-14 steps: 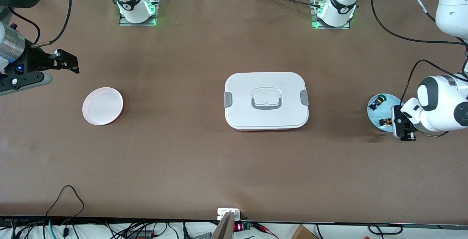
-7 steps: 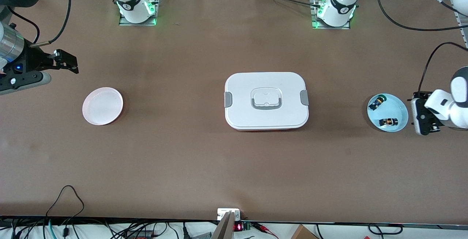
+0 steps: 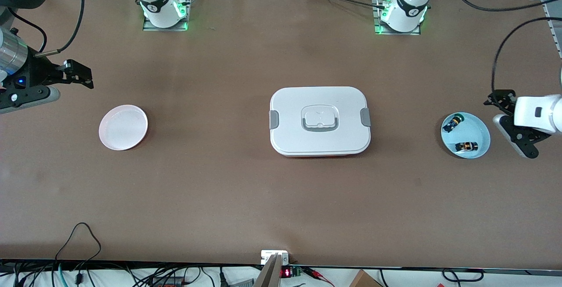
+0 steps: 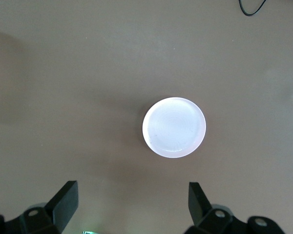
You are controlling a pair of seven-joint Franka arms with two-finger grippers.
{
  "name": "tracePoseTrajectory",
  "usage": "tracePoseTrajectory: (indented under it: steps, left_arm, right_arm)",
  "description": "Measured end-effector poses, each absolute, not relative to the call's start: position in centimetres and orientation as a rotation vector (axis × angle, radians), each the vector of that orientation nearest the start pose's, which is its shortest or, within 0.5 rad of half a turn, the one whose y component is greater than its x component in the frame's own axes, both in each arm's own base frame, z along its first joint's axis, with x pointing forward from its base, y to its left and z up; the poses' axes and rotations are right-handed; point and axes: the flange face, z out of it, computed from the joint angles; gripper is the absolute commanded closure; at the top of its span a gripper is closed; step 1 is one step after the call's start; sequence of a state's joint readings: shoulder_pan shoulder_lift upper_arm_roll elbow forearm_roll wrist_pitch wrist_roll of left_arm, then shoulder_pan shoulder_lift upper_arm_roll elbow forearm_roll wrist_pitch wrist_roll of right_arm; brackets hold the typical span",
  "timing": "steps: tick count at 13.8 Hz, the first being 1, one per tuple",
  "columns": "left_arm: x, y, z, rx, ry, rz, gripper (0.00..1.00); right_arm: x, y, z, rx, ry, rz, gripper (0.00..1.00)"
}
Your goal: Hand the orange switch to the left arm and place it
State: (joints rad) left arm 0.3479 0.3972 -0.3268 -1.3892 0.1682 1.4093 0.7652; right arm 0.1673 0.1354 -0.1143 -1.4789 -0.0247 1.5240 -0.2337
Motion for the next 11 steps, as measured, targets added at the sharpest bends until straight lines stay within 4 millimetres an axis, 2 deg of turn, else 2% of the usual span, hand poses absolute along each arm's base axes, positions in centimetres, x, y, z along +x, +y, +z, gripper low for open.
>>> tracePoseTrajectory:
  steps: [3, 7, 9, 11]
  left_arm:
    - [62.4, 2.7, 50.3, -3.026, 0.850, 0.531, 0.00]
    - [62.0, -1.2, 51.8, -3.063, 0.464, 0.542, 0.00]
    - [61.9, -1.5, 53.1, -3.067, 0.377, 0.530, 0.00]
    - [62.1, -0.6, 53.9, -3.081, 0.334, 0.495, 0.00]
  right_arm:
    - [58.9, 3.5, 58.7, -3.138, -0.458, 0.139, 0.00]
    - [59.0, 3.5, 58.8, -3.138, -0.460, 0.130, 0.00]
    - [59.0, 3.6, 58.8, -3.138, -0.460, 0.129, 0.00]
    - [59.0, 3.6, 58.8, -3.138, -0.461, 0.128, 0.00]
